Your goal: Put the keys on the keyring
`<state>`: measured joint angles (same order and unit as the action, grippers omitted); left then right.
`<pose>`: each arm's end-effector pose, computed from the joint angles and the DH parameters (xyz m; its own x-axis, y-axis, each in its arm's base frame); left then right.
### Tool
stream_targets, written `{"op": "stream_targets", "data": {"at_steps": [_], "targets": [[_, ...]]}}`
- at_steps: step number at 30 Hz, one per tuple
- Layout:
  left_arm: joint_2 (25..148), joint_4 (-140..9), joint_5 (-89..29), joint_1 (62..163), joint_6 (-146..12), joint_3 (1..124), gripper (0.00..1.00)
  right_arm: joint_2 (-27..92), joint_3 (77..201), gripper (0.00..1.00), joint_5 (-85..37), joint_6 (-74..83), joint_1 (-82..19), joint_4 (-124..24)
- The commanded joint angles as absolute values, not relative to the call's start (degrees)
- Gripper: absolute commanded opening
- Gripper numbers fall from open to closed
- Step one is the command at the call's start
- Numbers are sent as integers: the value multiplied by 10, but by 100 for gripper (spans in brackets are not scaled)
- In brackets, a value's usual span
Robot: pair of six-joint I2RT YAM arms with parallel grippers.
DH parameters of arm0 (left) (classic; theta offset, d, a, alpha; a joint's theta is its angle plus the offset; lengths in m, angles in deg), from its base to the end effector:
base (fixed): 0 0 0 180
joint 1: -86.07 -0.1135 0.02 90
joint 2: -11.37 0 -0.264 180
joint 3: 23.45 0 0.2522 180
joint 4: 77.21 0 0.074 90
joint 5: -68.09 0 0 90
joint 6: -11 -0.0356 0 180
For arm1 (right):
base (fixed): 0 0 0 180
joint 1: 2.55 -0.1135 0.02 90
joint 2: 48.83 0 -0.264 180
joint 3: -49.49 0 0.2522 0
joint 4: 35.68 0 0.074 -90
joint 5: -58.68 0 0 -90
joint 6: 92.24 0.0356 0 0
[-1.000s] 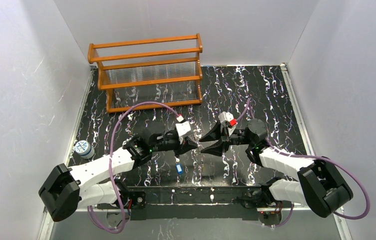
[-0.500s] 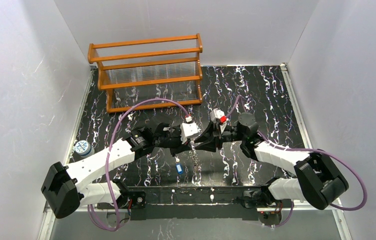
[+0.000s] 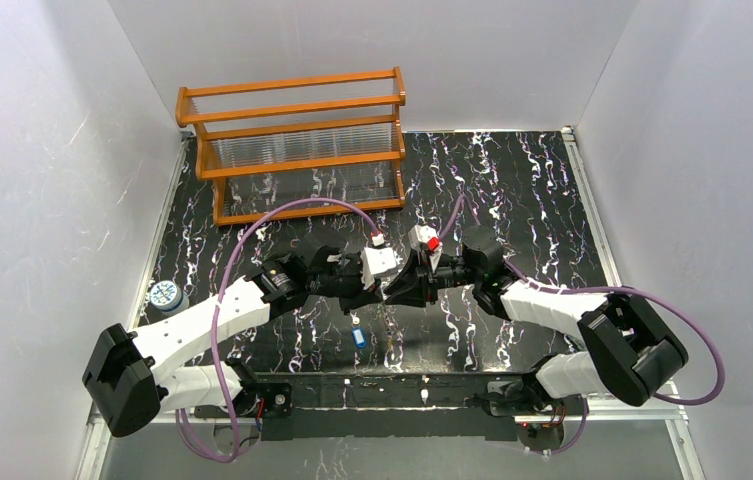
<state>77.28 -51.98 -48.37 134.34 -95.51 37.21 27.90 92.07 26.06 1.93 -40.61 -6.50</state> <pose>0.1576 -0.2006 0.2777 -0.0612 0.4508 -0.8905 0.9816 0.1890 0.0282 0.1870 0.1845 0.2208 -0.1402 -0.0600 -0.9883 -0.9854 -0.0887 0.1452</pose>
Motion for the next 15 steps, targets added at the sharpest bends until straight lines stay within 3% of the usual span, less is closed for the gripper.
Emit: {"op": "stream_targets", "data": {"at_steps": [1,4,5,7,12,15], "targets": [[755,-539,-504,1345,-945,378,0,287,947,28,261,7,-412,-57],[751,-543,-505,1345,-942,375,0,290,948,4,261,8,-413,-55],[749,-546,-505,1345,-941,372,0,290,949,1,261,8,-413,-54],[744,-551,-499,1345,-938,366,0,288,946,1,260,10,-412,-51],[702,-577,-446,1345,-927,330,31,269,928,1,247,21,-413,-30],[662,-618,-420,1345,-911,293,37,257,915,1,243,32,-413,-13]]}}
